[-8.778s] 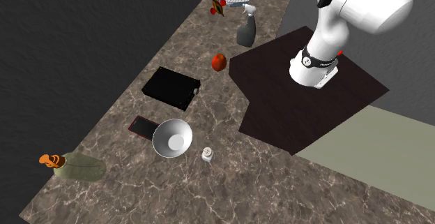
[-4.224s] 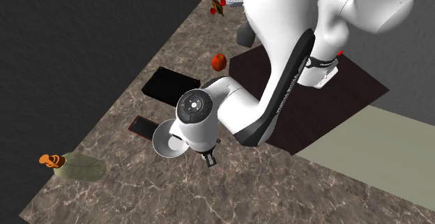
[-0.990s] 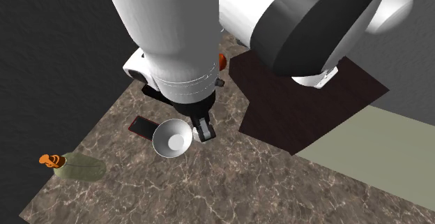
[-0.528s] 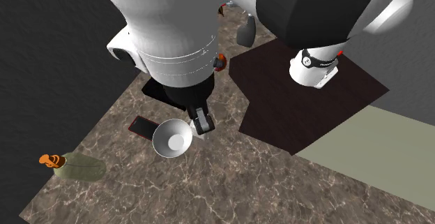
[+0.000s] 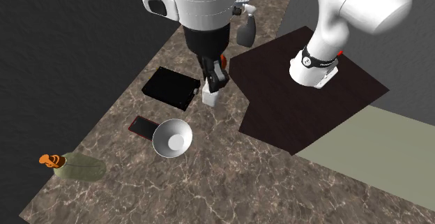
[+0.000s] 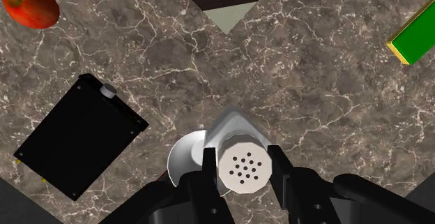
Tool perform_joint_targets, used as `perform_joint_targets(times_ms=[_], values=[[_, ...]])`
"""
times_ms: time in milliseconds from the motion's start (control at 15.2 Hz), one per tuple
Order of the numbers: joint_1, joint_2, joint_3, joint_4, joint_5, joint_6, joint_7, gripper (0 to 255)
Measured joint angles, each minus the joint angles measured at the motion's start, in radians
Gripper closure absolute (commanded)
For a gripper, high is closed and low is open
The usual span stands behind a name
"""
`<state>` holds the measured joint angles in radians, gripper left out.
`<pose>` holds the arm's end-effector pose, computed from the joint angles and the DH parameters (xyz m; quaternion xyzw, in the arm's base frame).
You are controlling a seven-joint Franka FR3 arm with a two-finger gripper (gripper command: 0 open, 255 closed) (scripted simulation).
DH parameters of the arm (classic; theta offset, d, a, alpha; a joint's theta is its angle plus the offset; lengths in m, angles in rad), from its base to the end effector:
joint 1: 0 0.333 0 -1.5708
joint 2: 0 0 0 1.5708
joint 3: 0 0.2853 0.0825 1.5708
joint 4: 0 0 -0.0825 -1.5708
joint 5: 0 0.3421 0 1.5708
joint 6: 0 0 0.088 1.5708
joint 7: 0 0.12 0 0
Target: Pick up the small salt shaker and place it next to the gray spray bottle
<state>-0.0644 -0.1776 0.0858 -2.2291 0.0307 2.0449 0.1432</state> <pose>0.4594 0.0126 0.4225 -0.9976 0.0686 0.0040 0.0058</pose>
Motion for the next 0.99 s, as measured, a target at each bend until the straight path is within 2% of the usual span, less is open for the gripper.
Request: perform_joint_targets(times_ms=[462,990], values=[[-0.058,-0.184,-0.089,-0.186,-0.019,0.000,-0.136,255],[-0.150,-0.383,-0.214,-0.340,-0.095,-0.044,-0.301,255]])
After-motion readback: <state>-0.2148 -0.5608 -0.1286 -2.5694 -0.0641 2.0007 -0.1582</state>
